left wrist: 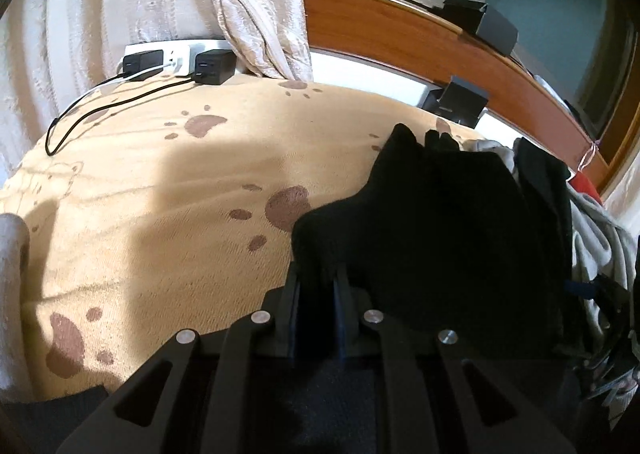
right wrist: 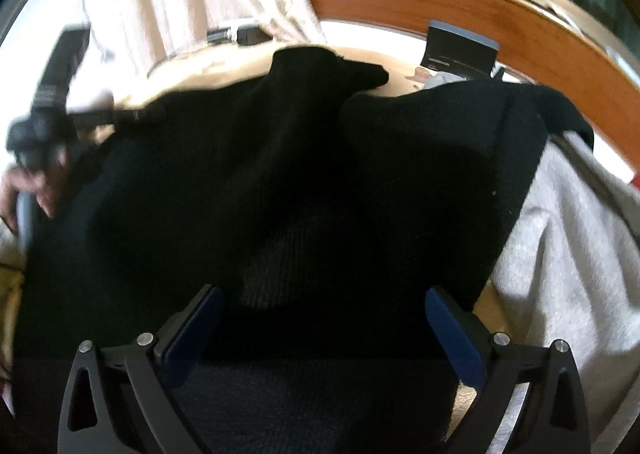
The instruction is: Fold clothes
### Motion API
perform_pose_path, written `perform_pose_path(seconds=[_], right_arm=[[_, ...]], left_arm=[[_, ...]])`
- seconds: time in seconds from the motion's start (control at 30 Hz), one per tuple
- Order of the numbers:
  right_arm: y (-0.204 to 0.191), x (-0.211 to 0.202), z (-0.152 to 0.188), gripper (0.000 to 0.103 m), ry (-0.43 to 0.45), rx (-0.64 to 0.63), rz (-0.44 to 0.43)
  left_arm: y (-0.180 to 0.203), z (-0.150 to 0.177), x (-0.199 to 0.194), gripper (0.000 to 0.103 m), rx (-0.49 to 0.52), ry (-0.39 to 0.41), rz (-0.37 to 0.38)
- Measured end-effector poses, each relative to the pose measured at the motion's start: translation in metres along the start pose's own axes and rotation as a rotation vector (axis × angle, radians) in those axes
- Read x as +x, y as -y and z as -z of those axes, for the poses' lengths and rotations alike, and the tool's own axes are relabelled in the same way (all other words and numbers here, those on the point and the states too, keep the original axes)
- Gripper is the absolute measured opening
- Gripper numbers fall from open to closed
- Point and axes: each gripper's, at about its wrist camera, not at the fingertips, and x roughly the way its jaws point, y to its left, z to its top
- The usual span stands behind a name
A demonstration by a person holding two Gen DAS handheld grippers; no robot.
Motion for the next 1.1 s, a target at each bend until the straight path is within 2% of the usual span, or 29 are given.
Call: perform_pose_path(seconds=[0.1,0.23,0.33,0.47,0.57,0.73,0.8,0.9,0.97,1.1], right_arm=[[0.002,0.001,0.000,0.102,-0.008,-0.006,-0.003],[0.002,0.002,0.000,0.102,-0.010,-0.010,0.006],[0.002,0.002,-0.002,0.103,-0.012,-0.003,0.007],[-0.006,-0.001,-0.004,0.102,-0.002,-0.024,0.054],[-0.022,-0.015,-0.022,0.102,0.077,-0.138,0.028],[-0.026,-0.027,-0.088,0.102,0.184,-0.213,-0.038],[-0.019,-0.012,-0.114,0.100,0.169,-0.210,-0.066],[-0.007,0.023,-0.146,0.087,0.106,-0.200,-0.106],[-0.003,0.045,-0.154,0.081,0.049,-0.187,-0.145],[-0.002,0.080,-0.153,0.081,-0.040,-0.203,-0.196]], left_arm=[[-0.005,-0.001,-0.002,0.016,-0.027,0.006,0.017],[-0.021,-0.002,-0.021,0.015,-0.116,0.051,0.080],[-0.026,-0.004,-0.038,0.015,-0.133,0.101,0.090],[-0.029,-0.004,-0.043,0.015,-0.147,0.105,0.084],[-0.036,-0.003,-0.041,0.015,-0.178,0.091,0.084],[-0.043,-0.002,-0.041,0.015,-0.206,0.088,0.085],[-0.044,-0.002,-0.043,0.015,-0.208,0.094,0.083],[-0.046,-0.002,-0.045,0.015,-0.211,0.099,0.078],[-0.046,-0.002,-0.046,0.015,-0.210,0.101,0.078],[-0.047,-0.003,-0.047,0.015,-0.208,0.105,0.077]])
